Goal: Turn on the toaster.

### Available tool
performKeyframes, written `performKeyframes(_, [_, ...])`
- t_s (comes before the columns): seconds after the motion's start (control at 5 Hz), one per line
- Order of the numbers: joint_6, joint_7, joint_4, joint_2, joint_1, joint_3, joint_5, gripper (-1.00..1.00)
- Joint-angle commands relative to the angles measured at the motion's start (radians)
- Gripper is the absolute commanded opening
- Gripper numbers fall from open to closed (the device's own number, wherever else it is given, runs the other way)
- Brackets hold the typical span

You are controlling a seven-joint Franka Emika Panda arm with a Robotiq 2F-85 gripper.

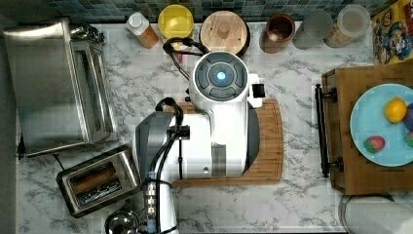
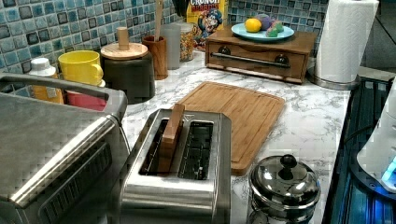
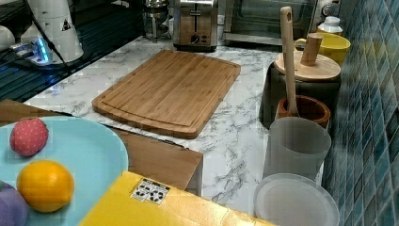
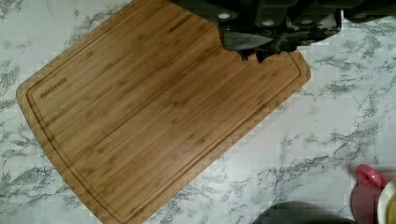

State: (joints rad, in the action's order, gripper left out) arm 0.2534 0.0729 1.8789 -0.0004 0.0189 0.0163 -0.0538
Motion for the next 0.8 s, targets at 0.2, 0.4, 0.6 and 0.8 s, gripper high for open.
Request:
performKeyframes(0.2, [0.005,0.016,0.001,-0.009,0.005,0.005,-0.013,-1.00])
performKeyframes(0.4, [0.067,0.107,0.074,-0.059,0.020,0.021,-0.046,-1.00])
performKeyframes(0.6, [0.104,0.288,0.165,-0.115,0.035,0.031,-0.135,-1.00])
performKeyframes(0.8, [0.141,0.461,0.246,-0.164,0.066,0.053,-0.167,-1.00])
